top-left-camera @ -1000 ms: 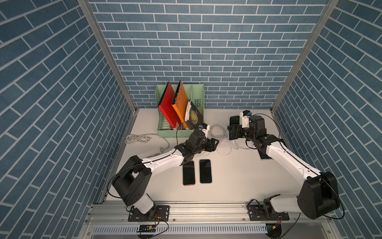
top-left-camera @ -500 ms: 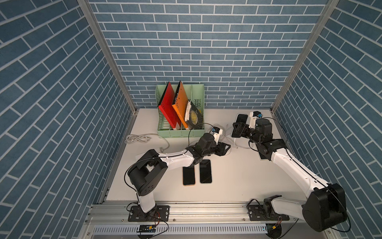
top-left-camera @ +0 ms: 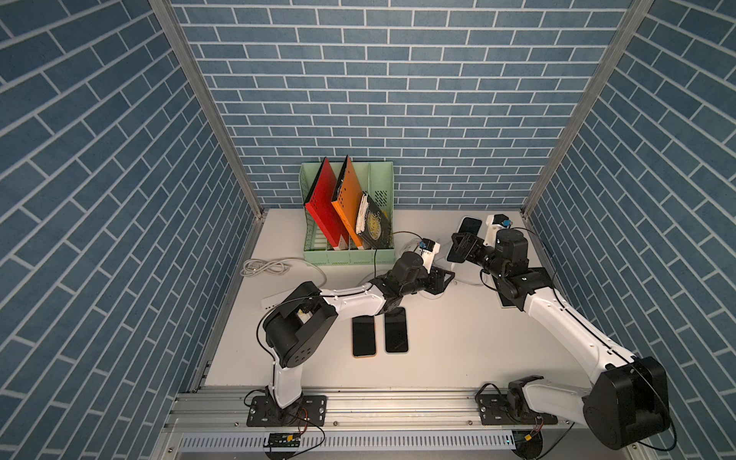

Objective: Unplug the charging cable from the phone
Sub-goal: Remove the charging cable from the phone.

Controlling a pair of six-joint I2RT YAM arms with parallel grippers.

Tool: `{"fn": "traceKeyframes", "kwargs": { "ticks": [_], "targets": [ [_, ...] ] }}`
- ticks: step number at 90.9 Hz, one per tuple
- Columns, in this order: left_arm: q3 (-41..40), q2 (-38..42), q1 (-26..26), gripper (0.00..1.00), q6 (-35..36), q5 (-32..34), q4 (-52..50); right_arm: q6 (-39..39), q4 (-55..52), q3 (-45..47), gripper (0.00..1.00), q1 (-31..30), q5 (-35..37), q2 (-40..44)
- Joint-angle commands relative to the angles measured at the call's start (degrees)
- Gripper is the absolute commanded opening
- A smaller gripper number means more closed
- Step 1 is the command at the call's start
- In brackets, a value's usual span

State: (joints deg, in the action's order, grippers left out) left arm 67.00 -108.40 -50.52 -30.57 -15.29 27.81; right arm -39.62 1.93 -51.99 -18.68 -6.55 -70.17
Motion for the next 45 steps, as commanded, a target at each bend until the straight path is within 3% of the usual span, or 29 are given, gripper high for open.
{"fn": "traceKeyframes", "kwargs": {
  "ticks": [1,45],
  "targets": [
    [2.3,-1.7,-0.4,0.49,1.5,0.5,-0.2,-2.3,5.2,0.0,0.29,0.5,-0.6,2.2],
    [7.5,-6.1,-0.4,0.22,3.2,0.1,-1.6,-3.1,6.6,1.2,0.29,1.4,-1.7,2.8]
  ]
}}
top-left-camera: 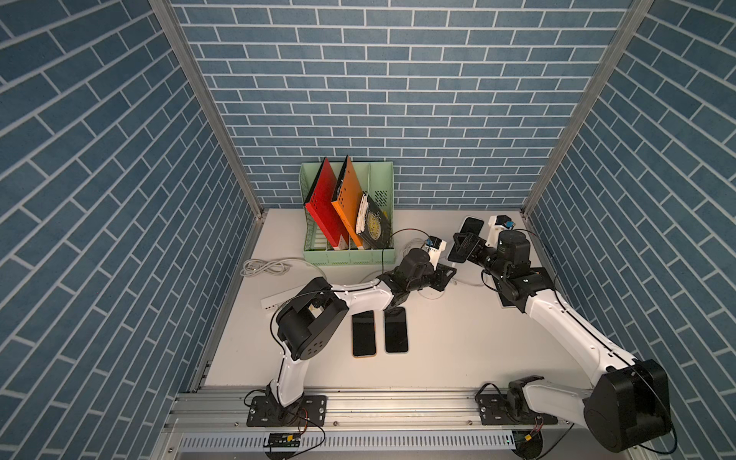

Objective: Unplug the charging cable from the phone
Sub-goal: Remove the charging cable from the phone.

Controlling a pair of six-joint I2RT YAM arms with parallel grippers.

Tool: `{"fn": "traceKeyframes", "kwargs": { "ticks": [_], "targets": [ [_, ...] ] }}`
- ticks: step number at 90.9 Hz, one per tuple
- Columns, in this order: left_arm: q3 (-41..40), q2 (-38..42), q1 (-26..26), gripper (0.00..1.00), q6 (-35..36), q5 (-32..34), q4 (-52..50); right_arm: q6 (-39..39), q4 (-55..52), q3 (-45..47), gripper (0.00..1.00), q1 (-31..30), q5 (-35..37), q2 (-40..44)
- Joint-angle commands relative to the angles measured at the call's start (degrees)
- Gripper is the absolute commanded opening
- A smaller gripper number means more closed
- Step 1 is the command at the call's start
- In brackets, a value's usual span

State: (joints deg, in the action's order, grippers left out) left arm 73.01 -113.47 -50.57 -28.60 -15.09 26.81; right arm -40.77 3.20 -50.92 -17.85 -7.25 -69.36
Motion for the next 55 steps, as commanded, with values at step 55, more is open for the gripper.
{"fn": "traceKeyframes", "kwargs": {
  "ticks": [55],
  "targets": [
    [1.8,-1.7,-0.1,0.00,4.0,0.9,-3.1,-2.0,5.9,-1.4,0.29,2.1,-2.8,0.4]
  ]
}}
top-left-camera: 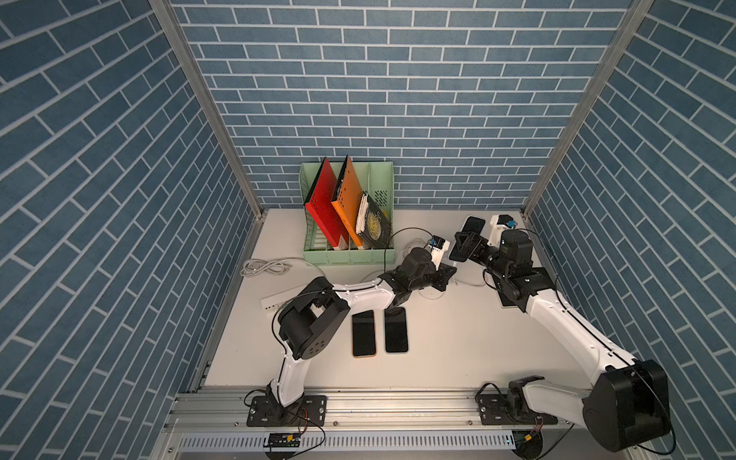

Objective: Unplug the charging cable from the phone
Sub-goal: Remove the charging cable from the phone.

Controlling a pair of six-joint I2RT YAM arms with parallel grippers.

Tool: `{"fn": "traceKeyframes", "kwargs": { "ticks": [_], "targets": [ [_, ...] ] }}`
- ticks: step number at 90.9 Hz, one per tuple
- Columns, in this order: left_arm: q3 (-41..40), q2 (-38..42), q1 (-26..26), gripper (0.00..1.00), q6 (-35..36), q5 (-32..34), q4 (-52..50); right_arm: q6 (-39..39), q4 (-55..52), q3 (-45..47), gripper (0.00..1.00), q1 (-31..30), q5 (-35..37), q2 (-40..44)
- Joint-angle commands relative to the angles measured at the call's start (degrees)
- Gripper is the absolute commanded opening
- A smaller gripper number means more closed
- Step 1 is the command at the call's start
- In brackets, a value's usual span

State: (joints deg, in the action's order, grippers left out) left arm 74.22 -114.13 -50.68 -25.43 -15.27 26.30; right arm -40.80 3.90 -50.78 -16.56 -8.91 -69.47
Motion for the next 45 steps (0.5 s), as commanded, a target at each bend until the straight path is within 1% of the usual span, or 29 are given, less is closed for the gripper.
{"fn": "traceKeyframes", "kwargs": {
  "ticks": [1,45],
  "targets": [
    [0.6,-1.0,0.0,0.00,0.9,1.0,-2.6,-2.0,5.2,-1.6,0.29,0.8,-1.1,0.5],
    [0.4,-1.4,0.0,0.00,2.0,1.6,-3.6,-1.0,4.8,-4.4,0.28,3.2,-2.7,-1.2]
  ]
}}
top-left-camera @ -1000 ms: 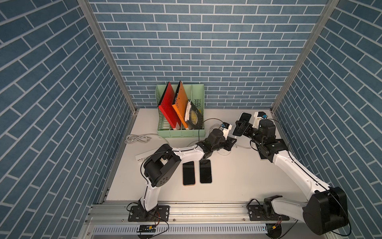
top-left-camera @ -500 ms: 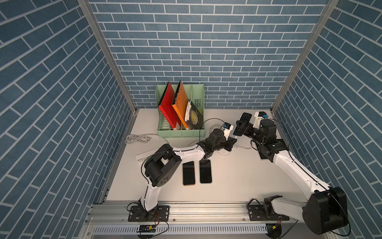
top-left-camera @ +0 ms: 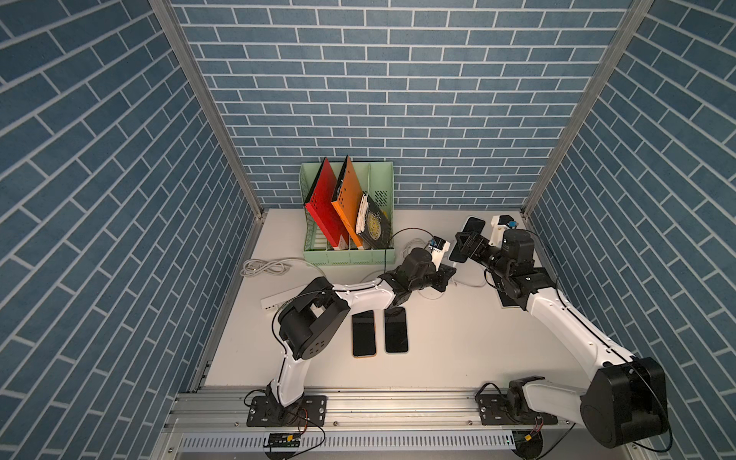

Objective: Unplug the charging cable from the phone
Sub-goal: Remove the charging cable from the phone.

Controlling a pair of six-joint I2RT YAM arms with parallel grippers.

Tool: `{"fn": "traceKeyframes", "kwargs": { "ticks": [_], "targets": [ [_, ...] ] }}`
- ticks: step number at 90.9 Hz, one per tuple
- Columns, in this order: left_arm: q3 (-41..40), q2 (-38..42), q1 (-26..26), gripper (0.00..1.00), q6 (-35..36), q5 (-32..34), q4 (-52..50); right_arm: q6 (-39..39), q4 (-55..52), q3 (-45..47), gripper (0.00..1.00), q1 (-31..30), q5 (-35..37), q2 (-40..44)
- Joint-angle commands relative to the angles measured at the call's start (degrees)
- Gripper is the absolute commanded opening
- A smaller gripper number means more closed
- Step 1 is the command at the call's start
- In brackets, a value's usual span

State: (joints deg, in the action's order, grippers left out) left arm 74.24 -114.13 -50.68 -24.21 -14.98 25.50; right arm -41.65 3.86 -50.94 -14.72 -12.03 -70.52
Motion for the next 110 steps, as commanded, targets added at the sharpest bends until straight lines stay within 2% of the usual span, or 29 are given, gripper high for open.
{"fn": "traceKeyframes", "kwargs": {
  "ticks": [1,60,88,110],
  "targets": [
    [0.4,-1.4,0.0,0.00,0.9,1.3,-2.9,-0.1,4.8,-4.4,0.28,1.4,0.3,-0.2],
    [-0.5,-1.4,0.0,0.00,1.6,2.4,-4.0,0.5,4.6,-8.1,0.24,4.4,-1.4,-1.3],
    [-1.4,-1.3,0.0,0.00,1.9,2.0,-4.3,4.6,2.8,-11.9,0.24,4.5,-7.8,-4.7],
    [-1.6,-1.4,0.0,0.00,1.4,3.1,-4.9,5.4,2.6,-12.1,0.25,4.5,-8.1,-4.3]
  ]
}}
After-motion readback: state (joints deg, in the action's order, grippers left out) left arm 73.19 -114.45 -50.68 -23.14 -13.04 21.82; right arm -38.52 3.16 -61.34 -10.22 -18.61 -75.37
